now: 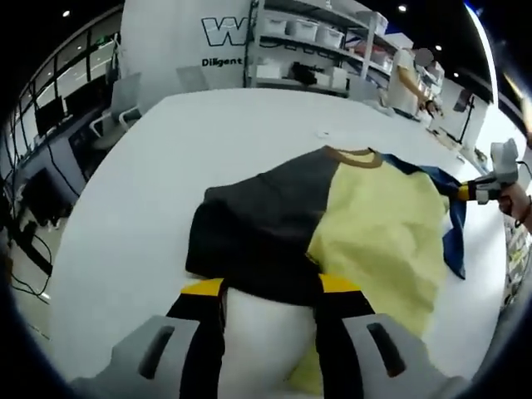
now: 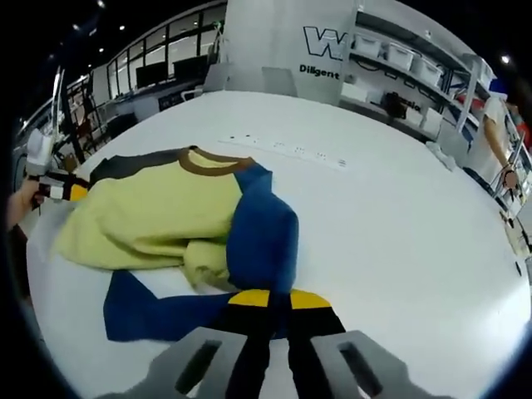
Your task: Fold the garment on the visible template until the final outline fits inside the template.
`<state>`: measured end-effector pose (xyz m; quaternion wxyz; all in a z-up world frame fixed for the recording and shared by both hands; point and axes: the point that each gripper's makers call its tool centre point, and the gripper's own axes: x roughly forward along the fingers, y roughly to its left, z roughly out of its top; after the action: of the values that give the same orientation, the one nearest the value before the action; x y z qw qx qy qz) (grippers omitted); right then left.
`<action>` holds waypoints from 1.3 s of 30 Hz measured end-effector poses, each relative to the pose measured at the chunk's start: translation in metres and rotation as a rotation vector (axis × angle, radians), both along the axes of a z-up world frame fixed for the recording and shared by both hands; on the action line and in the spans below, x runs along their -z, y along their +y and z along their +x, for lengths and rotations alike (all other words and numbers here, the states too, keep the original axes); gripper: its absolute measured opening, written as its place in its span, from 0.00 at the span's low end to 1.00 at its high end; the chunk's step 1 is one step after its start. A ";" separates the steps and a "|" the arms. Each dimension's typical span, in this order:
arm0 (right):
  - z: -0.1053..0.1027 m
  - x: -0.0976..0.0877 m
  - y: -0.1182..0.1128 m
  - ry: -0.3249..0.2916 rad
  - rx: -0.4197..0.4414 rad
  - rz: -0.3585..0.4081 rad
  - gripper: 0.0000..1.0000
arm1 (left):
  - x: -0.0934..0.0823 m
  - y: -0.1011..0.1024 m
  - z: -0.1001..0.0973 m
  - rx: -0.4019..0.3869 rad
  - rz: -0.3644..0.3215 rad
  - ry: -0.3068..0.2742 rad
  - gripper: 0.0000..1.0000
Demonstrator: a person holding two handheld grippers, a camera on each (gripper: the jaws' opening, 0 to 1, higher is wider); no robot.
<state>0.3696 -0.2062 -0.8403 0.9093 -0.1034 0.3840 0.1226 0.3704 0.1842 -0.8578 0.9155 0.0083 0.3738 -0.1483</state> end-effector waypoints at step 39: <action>0.016 0.000 -0.029 0.016 0.020 -0.030 0.00 | -0.012 0.066 0.012 -0.014 0.157 0.001 0.00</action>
<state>0.3856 -0.2353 -0.8404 0.9057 -0.1120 0.3943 0.1085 0.3824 0.2499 -0.8461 0.9129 0.0772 0.3847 -0.1121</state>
